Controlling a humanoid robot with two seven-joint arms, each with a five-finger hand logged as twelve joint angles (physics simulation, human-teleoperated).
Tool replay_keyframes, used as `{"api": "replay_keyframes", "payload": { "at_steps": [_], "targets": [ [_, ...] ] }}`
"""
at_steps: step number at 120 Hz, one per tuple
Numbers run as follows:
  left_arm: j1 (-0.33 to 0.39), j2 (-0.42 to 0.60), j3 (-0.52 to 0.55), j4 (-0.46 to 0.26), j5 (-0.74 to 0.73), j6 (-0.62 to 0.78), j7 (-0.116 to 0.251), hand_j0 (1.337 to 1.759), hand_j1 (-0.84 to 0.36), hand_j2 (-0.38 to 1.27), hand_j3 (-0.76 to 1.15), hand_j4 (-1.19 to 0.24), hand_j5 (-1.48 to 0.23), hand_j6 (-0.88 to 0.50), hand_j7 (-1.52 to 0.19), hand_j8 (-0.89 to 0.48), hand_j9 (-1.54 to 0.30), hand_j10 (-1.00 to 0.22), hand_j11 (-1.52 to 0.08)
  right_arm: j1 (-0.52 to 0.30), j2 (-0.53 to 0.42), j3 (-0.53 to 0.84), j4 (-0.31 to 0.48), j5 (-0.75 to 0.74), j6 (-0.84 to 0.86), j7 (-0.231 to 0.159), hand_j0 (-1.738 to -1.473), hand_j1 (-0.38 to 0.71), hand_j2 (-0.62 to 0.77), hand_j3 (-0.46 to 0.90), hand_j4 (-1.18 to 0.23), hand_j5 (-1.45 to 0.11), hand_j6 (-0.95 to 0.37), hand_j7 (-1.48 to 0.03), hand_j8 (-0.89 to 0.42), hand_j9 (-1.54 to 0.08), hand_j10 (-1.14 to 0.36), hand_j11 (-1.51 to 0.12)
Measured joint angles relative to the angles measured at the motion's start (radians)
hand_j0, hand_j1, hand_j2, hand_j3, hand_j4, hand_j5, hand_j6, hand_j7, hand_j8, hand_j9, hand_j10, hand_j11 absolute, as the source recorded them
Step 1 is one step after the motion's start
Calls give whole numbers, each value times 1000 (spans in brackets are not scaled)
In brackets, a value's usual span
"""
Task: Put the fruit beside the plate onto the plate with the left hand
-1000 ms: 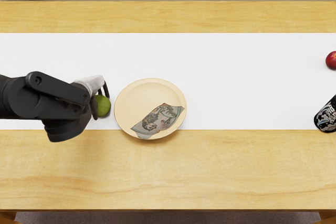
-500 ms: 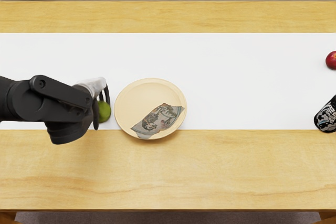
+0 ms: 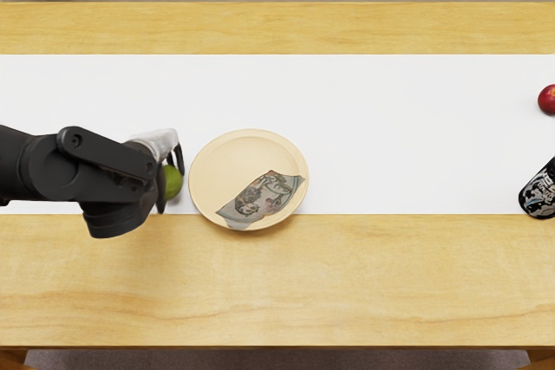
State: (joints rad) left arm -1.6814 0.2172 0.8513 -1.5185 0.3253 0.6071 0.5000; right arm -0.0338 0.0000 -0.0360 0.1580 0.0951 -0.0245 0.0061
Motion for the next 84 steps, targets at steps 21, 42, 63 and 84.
{"api": "replay_keyframes", "payload": {
  "at_steps": [21, 42, 63, 84],
  "targets": [
    [-1, 1, 0, -1, -23, 0, -1, 1650, -247, 396, 0, -669, -944, -407, -937, -434, -944, -646, -939, 0, 0, 0, 0, 0, 0, 0, -1658, -310, -7, 0, -33, -43, -33, -43, -33, -43, -33, -43],
    [-51, 39, 0, -5, -31, -2, -2, 1653, -219, 336, 0, -687, -941, -419, -930, -447, -943, -663, -938, 0, 0, 0, 0, 0, 0, 0, -1658, -310, -7, 0, -33, -43, -33, -43, -33, -43, -33, -43],
    [-134, 86, 0, -18, -34, -3, -1, 1654, -274, 408, 0, -671, -947, -384, -925, -415, -944, -627, -941, 0, 0, 0, 0, 0, 0, 0, -1658, -310, -7, 0, -33, -43, -33, -43, -33, -43, -33, -43],
    [-181, 73, -23, -50, -11, 2, -7, 1654, -269, 402, 0, -676, -941, -391, -917, -418, -941, -626, -942, 0, 0, 0, 0, 0, 0, 0, -1658, -310, -7, 0, -33, -43, -33, -43, -33, -43, -33, -43]
  ]
}}
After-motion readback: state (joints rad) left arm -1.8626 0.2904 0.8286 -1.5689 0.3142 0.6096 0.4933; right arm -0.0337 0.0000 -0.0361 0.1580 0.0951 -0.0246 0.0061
